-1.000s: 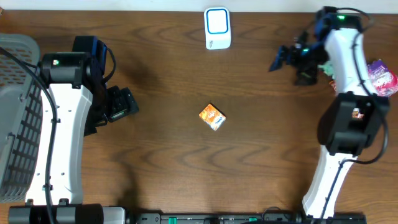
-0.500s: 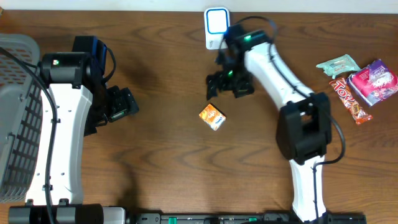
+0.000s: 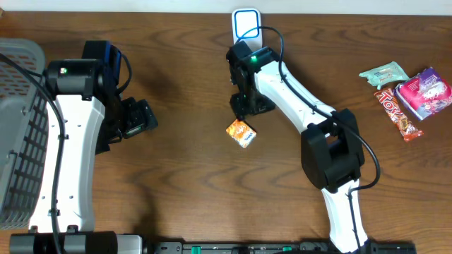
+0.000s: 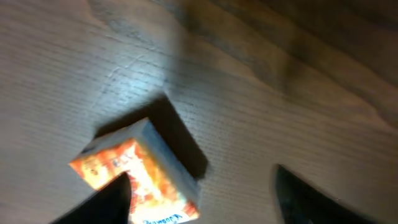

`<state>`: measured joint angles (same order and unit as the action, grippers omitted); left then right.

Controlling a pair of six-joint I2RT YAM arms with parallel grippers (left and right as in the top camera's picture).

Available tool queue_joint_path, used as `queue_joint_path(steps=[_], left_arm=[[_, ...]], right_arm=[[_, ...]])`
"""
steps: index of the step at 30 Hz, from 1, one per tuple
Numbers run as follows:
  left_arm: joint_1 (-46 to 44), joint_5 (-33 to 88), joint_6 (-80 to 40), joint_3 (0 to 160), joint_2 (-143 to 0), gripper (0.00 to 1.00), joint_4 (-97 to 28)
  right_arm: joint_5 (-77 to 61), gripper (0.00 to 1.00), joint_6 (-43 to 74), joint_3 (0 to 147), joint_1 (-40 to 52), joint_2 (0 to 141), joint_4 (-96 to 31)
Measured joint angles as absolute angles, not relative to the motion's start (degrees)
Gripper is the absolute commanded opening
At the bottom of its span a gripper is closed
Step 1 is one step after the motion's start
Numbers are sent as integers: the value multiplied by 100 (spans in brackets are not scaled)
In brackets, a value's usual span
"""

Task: Scan the item barcode
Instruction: 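Lower the right gripper and grasp the orange box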

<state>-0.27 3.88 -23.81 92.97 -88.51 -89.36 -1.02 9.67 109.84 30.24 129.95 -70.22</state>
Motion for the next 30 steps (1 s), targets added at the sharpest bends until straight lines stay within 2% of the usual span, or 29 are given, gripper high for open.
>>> queue_joint_path(steps=[15,18,21,23,28,30], left_arm=[[-27,388,-2381,9297,-8851,98,-8936],[-27,388,-2381,9297,-8851,98,-8936],[-27,388,-2381,9297,-8851,98,-8936],[-27,388,-2381,9297,-8851,98,-8936],[-27,388,-2381,9297,-8851,98,-8936],[-27,388,-2381,9297,-8851,98,-8936]], right_arm=[[-412,67,515,10449,3068,12997,-6917],[-609,63,349,10438,3072,12997,-6906],[-720,53,233,10324,3072,12997,-6748],[-819,43,200,10180,3072,12995,-6567],[-1184,1,204,9802,3074,12822,-6139],[-1225,1,320,9736,3087,12768,-6071]])
